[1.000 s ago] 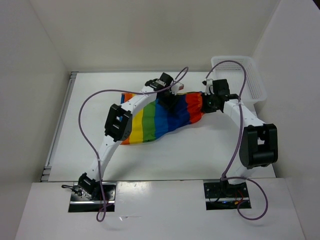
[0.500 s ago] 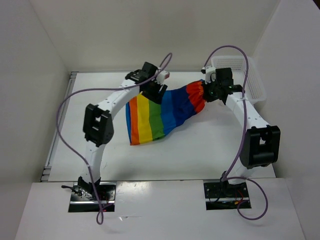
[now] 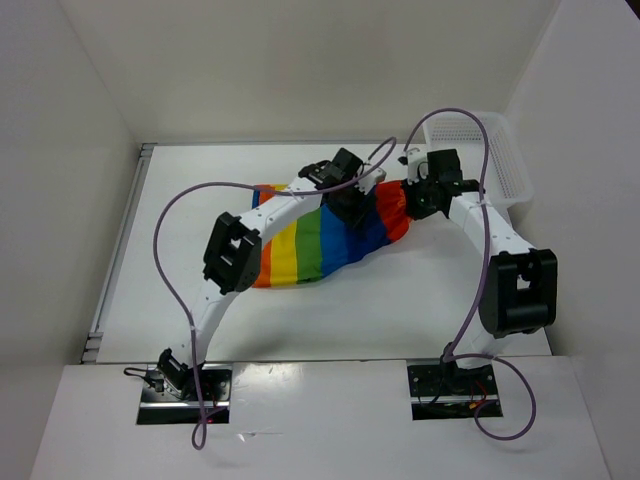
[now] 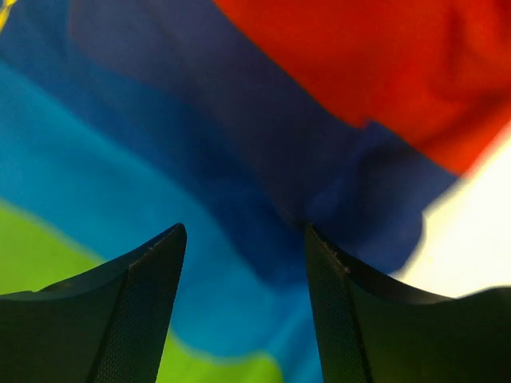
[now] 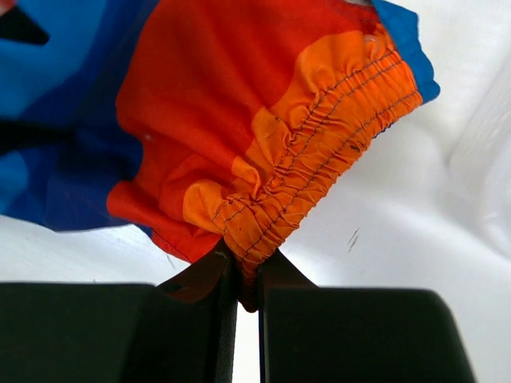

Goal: Fold and stack the shorts
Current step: Fold the shorts

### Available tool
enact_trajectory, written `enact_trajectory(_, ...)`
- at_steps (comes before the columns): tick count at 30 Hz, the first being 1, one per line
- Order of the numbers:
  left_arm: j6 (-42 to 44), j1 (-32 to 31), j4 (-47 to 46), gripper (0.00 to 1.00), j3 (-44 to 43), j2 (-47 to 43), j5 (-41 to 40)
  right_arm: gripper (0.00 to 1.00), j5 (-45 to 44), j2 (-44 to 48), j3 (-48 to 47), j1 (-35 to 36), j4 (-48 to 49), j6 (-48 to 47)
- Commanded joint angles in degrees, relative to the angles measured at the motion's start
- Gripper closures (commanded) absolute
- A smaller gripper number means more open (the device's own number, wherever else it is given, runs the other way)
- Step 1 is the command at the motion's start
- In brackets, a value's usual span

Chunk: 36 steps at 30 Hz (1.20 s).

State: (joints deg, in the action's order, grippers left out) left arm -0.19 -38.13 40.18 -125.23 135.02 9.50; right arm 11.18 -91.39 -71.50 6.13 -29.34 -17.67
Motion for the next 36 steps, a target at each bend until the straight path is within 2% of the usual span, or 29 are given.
enact_trajectory(1,0.2,1.2,2.8,0.33,-3.4,2.9,3.9,1.00,-0.2,3.9,1.7,0.0,0.3,-0.8)
enact_trajectory(5,0.2,0.2,1.6,0.36,5.3,3.6,5.3,1.00,-0.7,3.9,1.2,0.0,0.9,-0.3)
enact_trajectory(8,0.2,0.2,0.0,0.36,10.8,0.8,6.4,1.00,-1.3,3.9,0.6,0.0,1.4,0.3)
enact_trajectory(17,0.2,0.2,-0.6,0.34,13.8,-10.9,6.4,1.00,-3.0,2.8,-0.6,0.0,1.9,-0.3)
enact_trajectory(23,0.2,0.2,-0.6,0.34,17.8,-13.3,5.5,1.00,-3.0,3.3,0.0,0.0,1.9,-0.3)
enact_trajectory(28,0.2,6.5,1.1,0.32,19.4,-17.8,1.2,1.00,-3.5,3.9,0.0,0.0,1.9,-1.6)
enact_trajectory(32,0.2,13.0,1.1,0.33,27.1,-19.5,-9.7,1.00,-4.1,3.3,-1.3,0.0,1.9,-4.3)
enact_trajectory(34,0.2,16.1,-1.1,0.33,33.9,-20.6,-9.8,1.00,-4.7,3.3,-2.2,0.0,1.9,-5.9)
enact_trajectory(36,0.2,20.1,-2.4,0.33,37.1,-21.5,-6.3,1.00,-4.7,2.8,-3.8,0.0,1.9,-6.4)
